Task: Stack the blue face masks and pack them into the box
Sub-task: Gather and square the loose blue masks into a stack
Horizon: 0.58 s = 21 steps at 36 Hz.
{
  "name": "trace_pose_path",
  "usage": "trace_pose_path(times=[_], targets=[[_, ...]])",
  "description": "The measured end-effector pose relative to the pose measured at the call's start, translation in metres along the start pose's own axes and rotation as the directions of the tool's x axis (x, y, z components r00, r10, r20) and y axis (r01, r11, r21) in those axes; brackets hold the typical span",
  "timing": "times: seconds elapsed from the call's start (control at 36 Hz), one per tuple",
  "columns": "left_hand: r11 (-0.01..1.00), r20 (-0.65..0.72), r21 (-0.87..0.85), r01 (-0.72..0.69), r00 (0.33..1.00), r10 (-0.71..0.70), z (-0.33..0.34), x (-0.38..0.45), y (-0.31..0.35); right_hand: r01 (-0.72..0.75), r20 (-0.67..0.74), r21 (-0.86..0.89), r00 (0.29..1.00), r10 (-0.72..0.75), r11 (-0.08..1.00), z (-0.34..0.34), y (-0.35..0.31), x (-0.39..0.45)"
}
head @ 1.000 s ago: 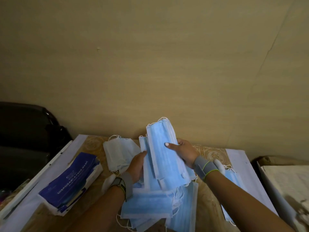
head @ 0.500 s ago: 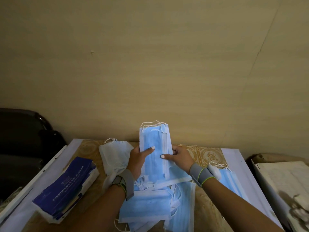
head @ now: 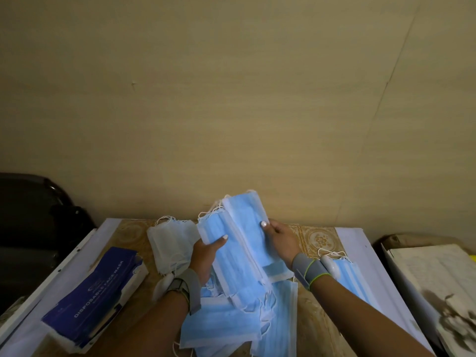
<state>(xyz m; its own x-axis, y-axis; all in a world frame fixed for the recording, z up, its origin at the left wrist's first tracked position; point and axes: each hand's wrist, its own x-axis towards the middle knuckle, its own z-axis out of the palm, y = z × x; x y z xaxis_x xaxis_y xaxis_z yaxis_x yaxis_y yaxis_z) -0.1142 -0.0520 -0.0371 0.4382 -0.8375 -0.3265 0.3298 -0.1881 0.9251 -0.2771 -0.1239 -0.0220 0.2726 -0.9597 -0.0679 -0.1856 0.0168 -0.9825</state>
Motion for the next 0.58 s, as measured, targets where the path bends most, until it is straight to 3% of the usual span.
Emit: trace_pose_path(times=[0.14,0.31,0.36,0.5,0.58], targets=[[0.993,-0.074,0.091,0.071,0.995,-0.065,-0.006,0.004,0.001,0.033,-0.052,0.150,0.998,-0.025,0.988,-0.009,-0.019,0.004],[0.995,-0.056,0.041,0.087,0.995,-0.085,-0.007,0.010,0.005,-0.071,0.191,0.314,0.982,0.010,0.947,-0.012,-0.023,0.007],[0.996,-0.039,0.018,0.083,0.996,-0.082,-0.005,0.009,0.009,-0.091,0.238,0.239,0.971,0.033,0.967,-0.009,-0.022,0.001],[1.000,0.051,0.001,0.028,0.998,-0.028,0.003,0.005,0.013,0.008,0.126,-0.153,0.992,0.012,0.988,0.008,-0.006,0.000],[0.999,0.047,0.017,0.038,0.998,-0.038,0.008,0.008,0.009,-0.051,0.087,-0.125,0.994,0.063,0.991,0.012,-0.001,-0.001]])
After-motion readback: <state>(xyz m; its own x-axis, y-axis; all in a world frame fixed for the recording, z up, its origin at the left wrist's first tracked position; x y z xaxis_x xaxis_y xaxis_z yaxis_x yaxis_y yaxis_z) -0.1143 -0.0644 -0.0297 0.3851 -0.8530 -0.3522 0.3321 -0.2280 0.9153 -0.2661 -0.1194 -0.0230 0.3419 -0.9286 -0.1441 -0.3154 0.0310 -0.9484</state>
